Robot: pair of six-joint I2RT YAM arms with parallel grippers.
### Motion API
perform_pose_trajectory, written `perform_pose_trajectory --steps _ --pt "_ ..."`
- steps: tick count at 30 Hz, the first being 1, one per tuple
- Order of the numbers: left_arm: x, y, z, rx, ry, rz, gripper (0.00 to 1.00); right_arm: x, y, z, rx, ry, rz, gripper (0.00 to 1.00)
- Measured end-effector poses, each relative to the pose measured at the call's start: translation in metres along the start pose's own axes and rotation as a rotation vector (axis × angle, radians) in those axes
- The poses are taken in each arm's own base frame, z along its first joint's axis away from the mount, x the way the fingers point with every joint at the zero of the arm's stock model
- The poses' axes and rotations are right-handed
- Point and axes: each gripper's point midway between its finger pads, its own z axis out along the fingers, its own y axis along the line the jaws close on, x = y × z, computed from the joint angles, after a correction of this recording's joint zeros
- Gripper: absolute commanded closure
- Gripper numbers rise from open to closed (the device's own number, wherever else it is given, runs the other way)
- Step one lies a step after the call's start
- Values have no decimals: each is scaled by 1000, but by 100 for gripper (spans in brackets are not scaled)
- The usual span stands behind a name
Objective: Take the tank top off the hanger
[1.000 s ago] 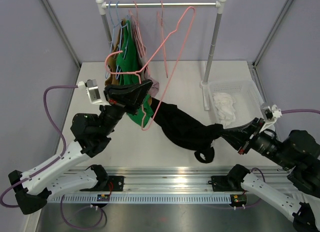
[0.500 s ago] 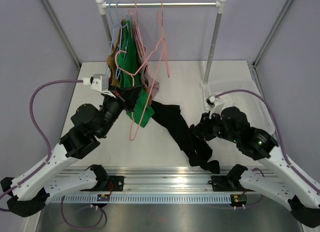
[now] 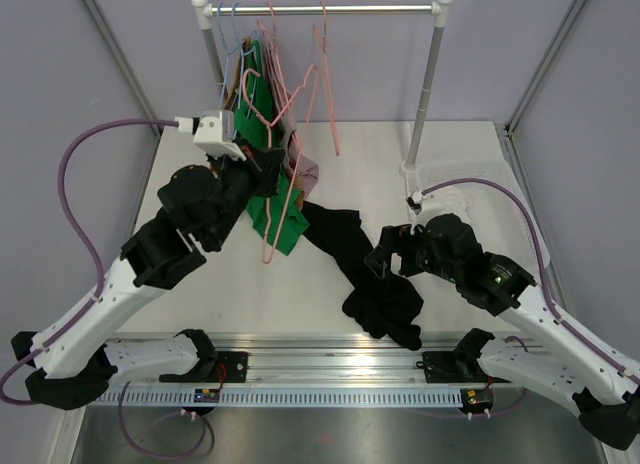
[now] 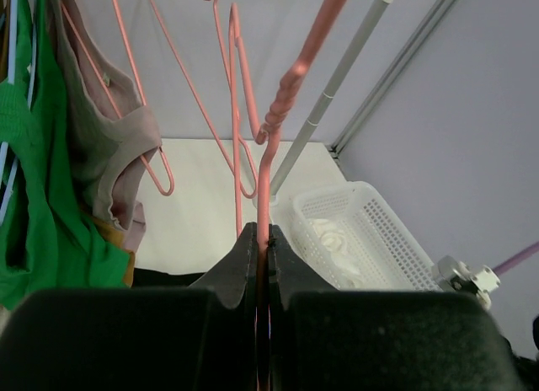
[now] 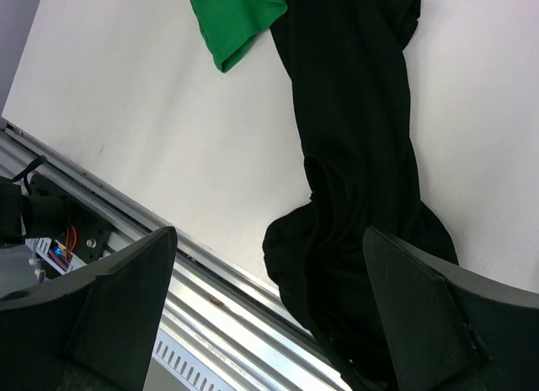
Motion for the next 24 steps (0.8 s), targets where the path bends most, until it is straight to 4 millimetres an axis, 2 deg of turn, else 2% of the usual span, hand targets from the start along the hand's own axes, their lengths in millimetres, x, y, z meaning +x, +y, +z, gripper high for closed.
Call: perform_pose_trajectory --steps 5,10,17,20,24 --pt "-6 -15 39 -75 43 48 100 -7 0 -9 -3 -43 8 1" --pt "-8 -20 81 -141 85 87 100 -11 1 -22 -16 -73 15 1" --pt "-7 3 143 -233 143 122 100 -15 4 -47 -34 -99 18 1" --pt "2 11 152 -241 176 142 100 -18 4 -55 -37 -120 18 0" --pt "8 7 158 -216 203 162 100 -22 3 -60 -36 -141 15 1"
